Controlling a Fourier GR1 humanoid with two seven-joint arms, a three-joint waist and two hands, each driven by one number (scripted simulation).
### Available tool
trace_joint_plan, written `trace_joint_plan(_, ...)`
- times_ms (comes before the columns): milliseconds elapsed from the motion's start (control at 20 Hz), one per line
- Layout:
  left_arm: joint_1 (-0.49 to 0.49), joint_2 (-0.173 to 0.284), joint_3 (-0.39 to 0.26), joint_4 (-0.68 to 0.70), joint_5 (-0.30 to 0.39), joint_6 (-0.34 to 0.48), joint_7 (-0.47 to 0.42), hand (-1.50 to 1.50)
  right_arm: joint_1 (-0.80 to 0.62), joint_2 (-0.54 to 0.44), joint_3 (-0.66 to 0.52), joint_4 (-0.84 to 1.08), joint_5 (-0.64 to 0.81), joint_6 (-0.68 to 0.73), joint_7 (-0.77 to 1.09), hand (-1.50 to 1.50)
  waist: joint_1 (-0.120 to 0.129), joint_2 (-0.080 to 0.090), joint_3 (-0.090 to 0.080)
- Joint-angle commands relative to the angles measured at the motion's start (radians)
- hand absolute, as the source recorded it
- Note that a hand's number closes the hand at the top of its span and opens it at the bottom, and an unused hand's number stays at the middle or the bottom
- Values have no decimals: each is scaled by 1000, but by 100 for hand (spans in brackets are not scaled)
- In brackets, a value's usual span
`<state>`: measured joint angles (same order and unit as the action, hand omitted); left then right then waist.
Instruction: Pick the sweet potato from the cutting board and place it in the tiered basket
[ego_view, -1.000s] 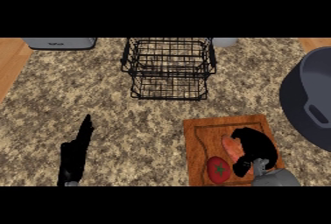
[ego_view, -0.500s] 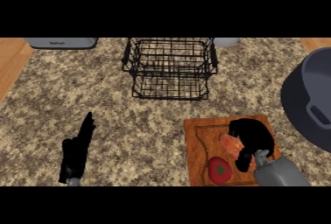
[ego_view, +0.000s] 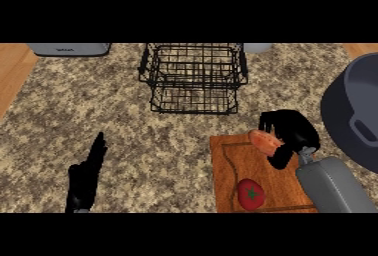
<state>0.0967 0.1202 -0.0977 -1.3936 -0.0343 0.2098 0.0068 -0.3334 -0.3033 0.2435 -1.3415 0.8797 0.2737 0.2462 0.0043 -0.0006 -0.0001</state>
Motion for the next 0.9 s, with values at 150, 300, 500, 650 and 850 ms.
trace_joint_plan(150,11,8,19,5,3,0,-7,0,-20,25,-212,-239,-226,47,41,150,-23,-6,0)
trace_joint_plan(300,37,-8,19,21,16,-4,-39,0,-94,84,-269,-400,-291,59,173,150,-25,-11,-2)
trace_joint_plan(500,9,1,26,-2,5,6,-6,0,-104,-30,-353,-583,-349,123,156,150,-22,-6,0)
trace_joint_plan(650,-16,-12,-3,-35,-9,6,65,0,-215,-71,-387,-632,-389,218,273,150,-11,-4,0)
trace_joint_plan(850,67,8,2,-61,-10,-23,6,0,-254,-48,-368,-689,-400,250,396,150,-2,-2,0)
